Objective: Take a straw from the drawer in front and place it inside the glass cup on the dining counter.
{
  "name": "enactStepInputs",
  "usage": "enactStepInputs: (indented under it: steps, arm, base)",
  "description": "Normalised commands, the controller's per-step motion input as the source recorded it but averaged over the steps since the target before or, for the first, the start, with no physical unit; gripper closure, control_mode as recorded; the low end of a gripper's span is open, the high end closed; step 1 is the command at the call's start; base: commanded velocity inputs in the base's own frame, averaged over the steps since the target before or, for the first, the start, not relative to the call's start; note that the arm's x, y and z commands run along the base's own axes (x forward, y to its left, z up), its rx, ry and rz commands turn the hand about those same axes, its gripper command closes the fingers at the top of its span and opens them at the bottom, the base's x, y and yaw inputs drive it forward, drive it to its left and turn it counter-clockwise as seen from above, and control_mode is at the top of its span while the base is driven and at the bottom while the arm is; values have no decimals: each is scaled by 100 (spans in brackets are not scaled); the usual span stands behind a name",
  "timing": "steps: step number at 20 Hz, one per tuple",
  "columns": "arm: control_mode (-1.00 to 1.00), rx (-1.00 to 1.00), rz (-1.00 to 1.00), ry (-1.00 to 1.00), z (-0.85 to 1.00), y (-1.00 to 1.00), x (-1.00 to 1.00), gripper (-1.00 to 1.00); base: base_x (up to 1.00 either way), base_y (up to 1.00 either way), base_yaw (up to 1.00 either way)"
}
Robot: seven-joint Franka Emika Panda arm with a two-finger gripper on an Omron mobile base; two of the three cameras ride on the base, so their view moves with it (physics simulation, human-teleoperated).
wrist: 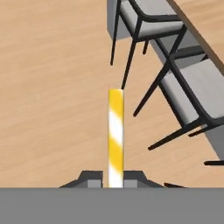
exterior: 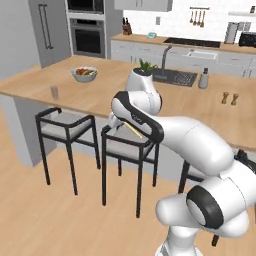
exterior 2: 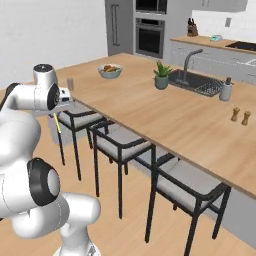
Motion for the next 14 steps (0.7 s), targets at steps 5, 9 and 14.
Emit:
enactStepInputs:
  steps: [5, 9, 14]
  arm:
    - [100, 0, 0, 0, 0, 0, 0, 100]
    - [100, 0, 0, 0, 0, 0, 0, 100]
    - [100, 0, 0, 0, 0, 0, 0, 100]
  base:
    - [37, 100, -34]
    - [32, 100, -34]
    - [30, 100, -33]
